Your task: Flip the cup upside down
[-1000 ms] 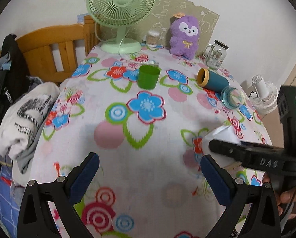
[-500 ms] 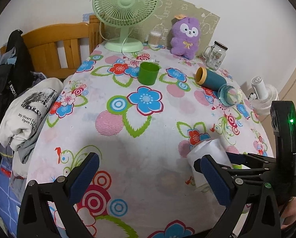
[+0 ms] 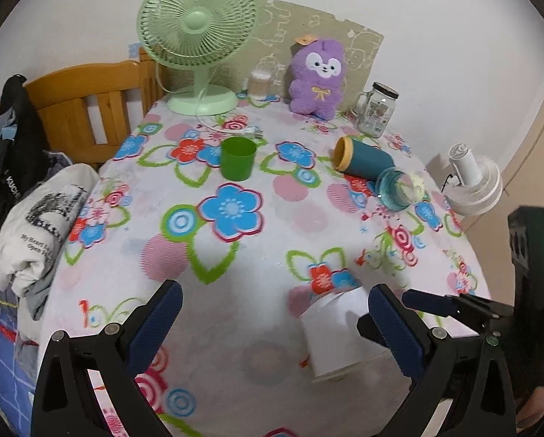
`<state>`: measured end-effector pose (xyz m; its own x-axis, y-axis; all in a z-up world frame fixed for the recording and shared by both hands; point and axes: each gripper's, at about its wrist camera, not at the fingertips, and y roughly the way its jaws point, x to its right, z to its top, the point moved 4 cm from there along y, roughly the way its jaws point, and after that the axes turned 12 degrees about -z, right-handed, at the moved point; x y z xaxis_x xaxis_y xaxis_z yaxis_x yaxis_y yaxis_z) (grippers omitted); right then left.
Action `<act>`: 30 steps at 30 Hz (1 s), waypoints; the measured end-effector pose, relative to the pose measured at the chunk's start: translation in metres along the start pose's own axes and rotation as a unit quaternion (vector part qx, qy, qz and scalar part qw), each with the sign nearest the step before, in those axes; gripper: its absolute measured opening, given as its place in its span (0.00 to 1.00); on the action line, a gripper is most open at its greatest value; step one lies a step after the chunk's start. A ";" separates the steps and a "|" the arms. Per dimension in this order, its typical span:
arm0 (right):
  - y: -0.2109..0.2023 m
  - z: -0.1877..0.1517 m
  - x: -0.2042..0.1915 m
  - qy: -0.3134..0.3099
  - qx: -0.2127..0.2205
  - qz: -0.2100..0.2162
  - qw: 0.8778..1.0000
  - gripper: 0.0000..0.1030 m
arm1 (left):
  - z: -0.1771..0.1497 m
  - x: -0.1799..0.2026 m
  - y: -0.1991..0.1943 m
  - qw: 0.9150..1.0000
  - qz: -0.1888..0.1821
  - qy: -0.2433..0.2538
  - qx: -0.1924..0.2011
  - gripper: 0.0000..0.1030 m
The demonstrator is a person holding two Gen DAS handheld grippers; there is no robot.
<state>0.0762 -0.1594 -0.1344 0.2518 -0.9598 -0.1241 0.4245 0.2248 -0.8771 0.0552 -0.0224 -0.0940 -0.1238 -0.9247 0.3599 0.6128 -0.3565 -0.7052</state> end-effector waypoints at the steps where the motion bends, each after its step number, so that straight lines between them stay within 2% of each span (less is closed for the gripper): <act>1: -0.003 0.000 0.004 0.000 0.004 -0.003 1.000 0.80 | 0.002 0.004 0.003 1.000 -0.005 -0.002 -0.001 1.00; 5: -0.011 0.000 0.026 0.008 0.012 -0.012 1.000 0.80 | 0.008 0.019 0.015 1.000 -0.020 -0.002 -0.006 1.00; 12: -0.016 -0.006 0.068 0.041 0.014 -0.021 0.999 0.81 | 0.010 0.041 0.042 0.999 -0.025 0.005 -0.034 1.00; 20: -0.012 -0.019 0.099 0.076 0.007 -0.015 0.997 0.81 | -0.001 0.041 0.075 0.997 -0.004 -0.004 -0.079 1.00; 30: -0.007 -0.022 0.107 0.094 0.005 -0.004 0.996 0.81 | -0.017 0.036 0.100 0.990 0.019 -0.008 -0.141 1.00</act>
<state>0.0809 -0.2678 -0.1518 0.0822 -0.9757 -0.2033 0.4344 0.2187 -0.8738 0.0993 -0.0939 -0.1618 -0.0900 -0.9369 0.3379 0.3739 -0.3463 -0.8604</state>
